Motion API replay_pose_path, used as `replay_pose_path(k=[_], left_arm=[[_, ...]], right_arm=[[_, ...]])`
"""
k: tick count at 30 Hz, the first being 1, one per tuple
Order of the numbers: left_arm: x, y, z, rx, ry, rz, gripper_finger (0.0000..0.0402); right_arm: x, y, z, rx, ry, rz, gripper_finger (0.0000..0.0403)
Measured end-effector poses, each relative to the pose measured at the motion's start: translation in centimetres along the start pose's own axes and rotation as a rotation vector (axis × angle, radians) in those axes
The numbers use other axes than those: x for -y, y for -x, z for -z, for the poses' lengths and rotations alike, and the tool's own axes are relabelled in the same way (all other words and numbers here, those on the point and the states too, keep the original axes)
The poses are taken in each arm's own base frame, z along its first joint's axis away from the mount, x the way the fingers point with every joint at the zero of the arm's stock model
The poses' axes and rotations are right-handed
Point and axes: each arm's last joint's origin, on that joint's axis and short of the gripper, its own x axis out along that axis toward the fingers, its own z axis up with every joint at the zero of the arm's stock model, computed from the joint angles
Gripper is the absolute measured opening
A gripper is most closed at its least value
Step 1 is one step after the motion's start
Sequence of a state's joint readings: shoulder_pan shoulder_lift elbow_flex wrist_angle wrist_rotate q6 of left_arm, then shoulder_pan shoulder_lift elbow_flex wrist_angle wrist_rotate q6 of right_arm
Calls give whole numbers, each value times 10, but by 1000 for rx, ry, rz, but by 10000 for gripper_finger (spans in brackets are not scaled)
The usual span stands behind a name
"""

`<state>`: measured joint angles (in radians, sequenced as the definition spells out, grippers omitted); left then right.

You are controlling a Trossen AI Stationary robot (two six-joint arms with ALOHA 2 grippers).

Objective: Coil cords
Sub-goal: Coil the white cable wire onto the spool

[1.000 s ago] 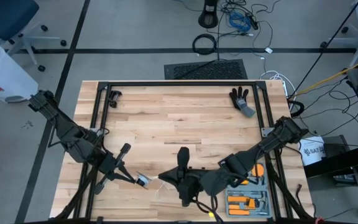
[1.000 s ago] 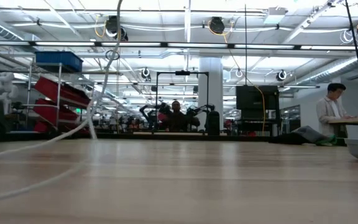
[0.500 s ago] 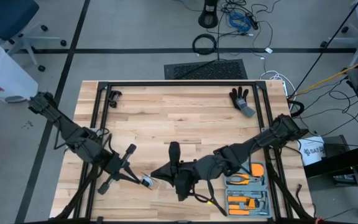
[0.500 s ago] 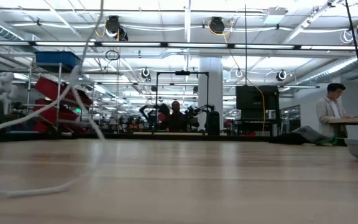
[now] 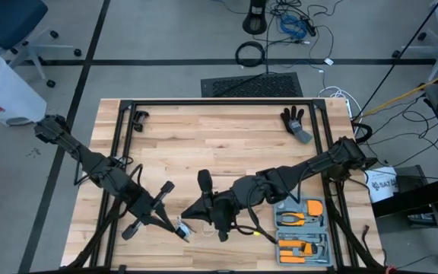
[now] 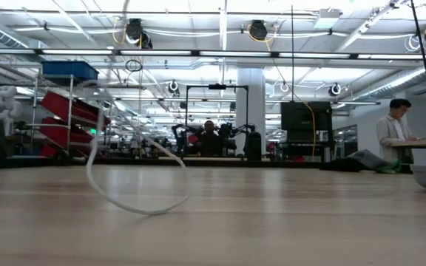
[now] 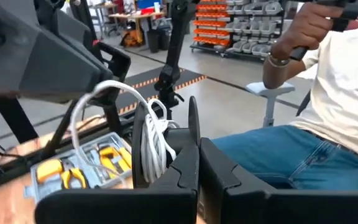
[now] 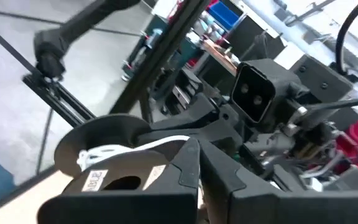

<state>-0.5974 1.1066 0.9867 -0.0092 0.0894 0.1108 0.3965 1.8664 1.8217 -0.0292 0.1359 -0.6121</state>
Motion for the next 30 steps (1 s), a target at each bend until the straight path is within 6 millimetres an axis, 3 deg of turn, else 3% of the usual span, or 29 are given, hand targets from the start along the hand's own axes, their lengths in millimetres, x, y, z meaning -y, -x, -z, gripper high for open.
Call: replay_pose_path(k=[16,22,25,30], left_arm=[[2,-9,0,46,-195,83,2],[1,-10,-3,93,-222,83,2],[1,-10,-4,101,-221,81,2],[1,-3,-10,135,-194,57,2]], right_arm=[[27,-6,22,49,-251,-92,3],[33,-3,27,9,-331,-100,39],[38,7,24,-89,-328,-3,64],[44,54,-3,-237,-389,142,96]])
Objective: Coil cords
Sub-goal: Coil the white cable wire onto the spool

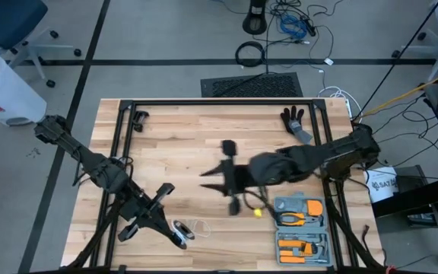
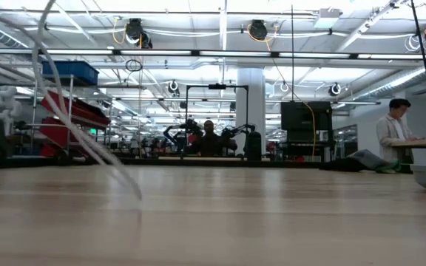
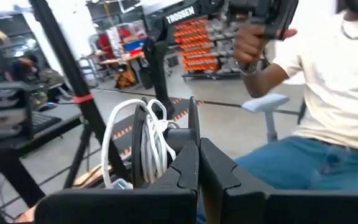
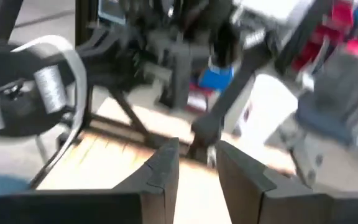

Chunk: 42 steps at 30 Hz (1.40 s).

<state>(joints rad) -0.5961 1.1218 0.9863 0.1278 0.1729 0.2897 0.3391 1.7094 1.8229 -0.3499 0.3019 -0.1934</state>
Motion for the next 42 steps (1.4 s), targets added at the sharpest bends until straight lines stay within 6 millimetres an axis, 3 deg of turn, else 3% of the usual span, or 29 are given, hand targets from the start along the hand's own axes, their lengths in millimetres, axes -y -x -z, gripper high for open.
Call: replay_pose_path(k=[4,8,14,24,31,42], left_arm=[[-2,3,-3,-2,1,-54,2],[-4,5,-6,18,-11,-116,2],[-7,6,-10,46,-14,-166,2],[-8,8,-12,44,-12,-209,2],[-7,14,-17,65,-13,-207,2],[-7,16,-19,74,-13,-210,2]], right_arm=[[-21,24,9,-179,-115,-45,104],[-54,18,24,-295,-151,-62,104],[-82,-18,46,-296,-102,151,104],[-128,-89,93,-220,-14,280,104],[-138,-101,104,-194,58,400,104],[-132,-103,102,-177,-4,395,104]])
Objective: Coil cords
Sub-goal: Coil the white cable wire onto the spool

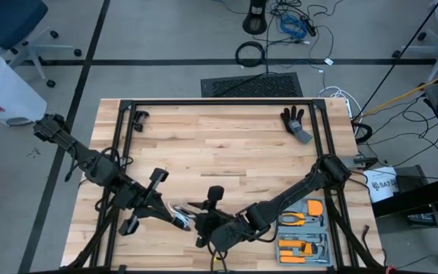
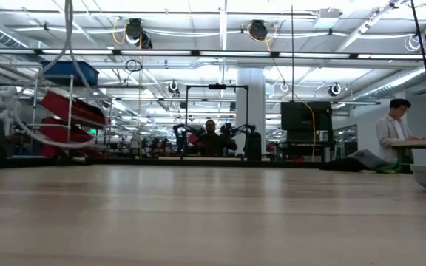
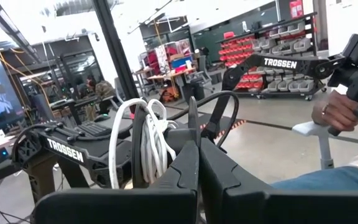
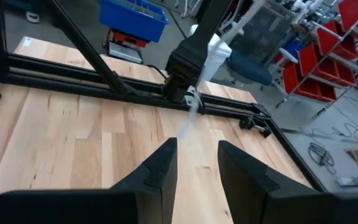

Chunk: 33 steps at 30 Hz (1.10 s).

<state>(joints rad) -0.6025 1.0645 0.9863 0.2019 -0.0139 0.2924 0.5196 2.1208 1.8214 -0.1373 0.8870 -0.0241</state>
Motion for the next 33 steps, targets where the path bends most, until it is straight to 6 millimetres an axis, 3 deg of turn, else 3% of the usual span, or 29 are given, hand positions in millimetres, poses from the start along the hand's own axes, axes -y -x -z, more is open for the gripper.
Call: replay_pose_path(k=[23,33], left_arm=[[0,0,0,-1,0,1,2],[0,0,0,-1,0,1,2]], right_arm=[[10,-13,-5,33,-45,-17,103],[15,-19,-4,27,-58,-23,37]])
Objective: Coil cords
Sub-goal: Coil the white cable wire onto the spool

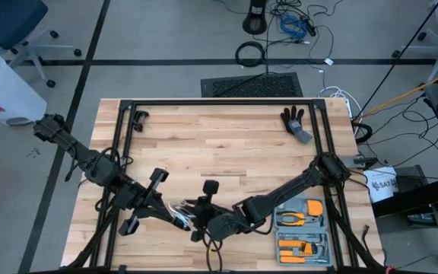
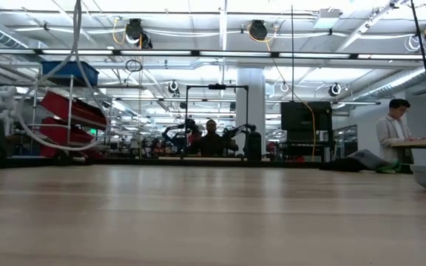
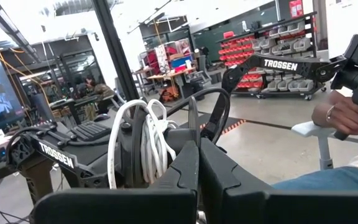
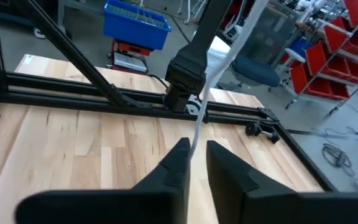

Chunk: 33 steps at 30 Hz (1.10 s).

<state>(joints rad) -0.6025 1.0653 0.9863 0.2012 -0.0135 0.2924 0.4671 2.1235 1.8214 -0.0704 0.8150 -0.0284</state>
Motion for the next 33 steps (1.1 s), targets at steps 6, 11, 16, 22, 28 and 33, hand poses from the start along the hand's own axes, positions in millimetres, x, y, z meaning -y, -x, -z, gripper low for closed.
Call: replay_pose_path(k=[6,11,16,22,28,33], left_arm=[[0,0,0,0,0,0,2],[0,0,0,0,0,0,2],[0,0,0,0,0,0,2],[0,0,0,0,0,1,2],[0,0,0,0,0,1,2],[0,0,0,4,0,0,2]], right_arm=[[1,-1,1,-2,-2,-7,43],[0,-1,1,-2,-7,-8,96],[1,-2,1,-3,-9,-5,131],[6,-7,-1,9,-30,10,114],[4,-5,-1,10,-18,9,25],[2,-3,0,3,-5,-2,5]])
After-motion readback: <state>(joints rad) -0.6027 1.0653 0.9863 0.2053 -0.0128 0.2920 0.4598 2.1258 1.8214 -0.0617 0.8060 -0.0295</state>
